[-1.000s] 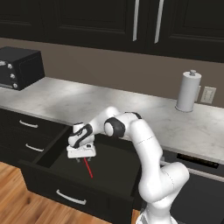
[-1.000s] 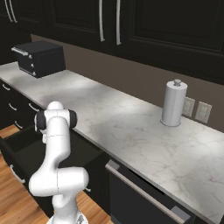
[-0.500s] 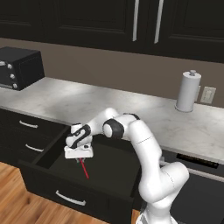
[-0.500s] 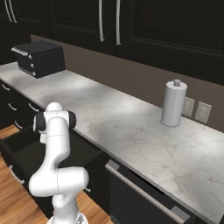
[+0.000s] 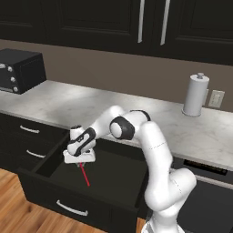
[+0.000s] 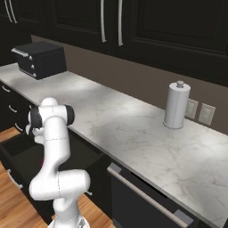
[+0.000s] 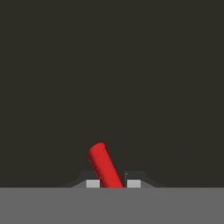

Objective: Take a straw from the drawer in front and place it inside the glass cup on the dining counter.

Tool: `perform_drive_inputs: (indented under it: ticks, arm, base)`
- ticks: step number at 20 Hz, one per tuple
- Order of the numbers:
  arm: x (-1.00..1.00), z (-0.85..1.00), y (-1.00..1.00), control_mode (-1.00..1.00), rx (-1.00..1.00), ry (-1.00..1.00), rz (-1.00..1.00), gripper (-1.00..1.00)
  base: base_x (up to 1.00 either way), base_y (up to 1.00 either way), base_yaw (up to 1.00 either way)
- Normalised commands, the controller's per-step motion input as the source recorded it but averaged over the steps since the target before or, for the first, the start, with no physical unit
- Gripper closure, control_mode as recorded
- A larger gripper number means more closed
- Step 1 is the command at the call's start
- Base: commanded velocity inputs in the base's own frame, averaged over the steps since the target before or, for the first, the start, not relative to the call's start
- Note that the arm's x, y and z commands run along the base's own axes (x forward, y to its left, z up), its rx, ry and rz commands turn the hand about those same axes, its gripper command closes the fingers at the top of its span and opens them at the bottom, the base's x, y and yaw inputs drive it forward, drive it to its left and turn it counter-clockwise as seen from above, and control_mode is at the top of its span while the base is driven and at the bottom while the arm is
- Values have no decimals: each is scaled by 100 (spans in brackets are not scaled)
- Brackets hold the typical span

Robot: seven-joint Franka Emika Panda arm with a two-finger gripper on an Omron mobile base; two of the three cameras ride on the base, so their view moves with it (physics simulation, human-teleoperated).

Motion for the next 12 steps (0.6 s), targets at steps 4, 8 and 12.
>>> perform_drive_inputs:
  ticks: [4, 8, 12]
  arm:
    - [-37, 100, -23, -100, 14, -23, 0, 100]
    - [-42, 100, -34, -100, 17, -17, 0, 100]
    - [-19, 100, -35, -100, 19, -17, 0, 100]
  base:
    - [0, 0, 0]
    - [0, 0, 0]
    - [0, 0, 0]
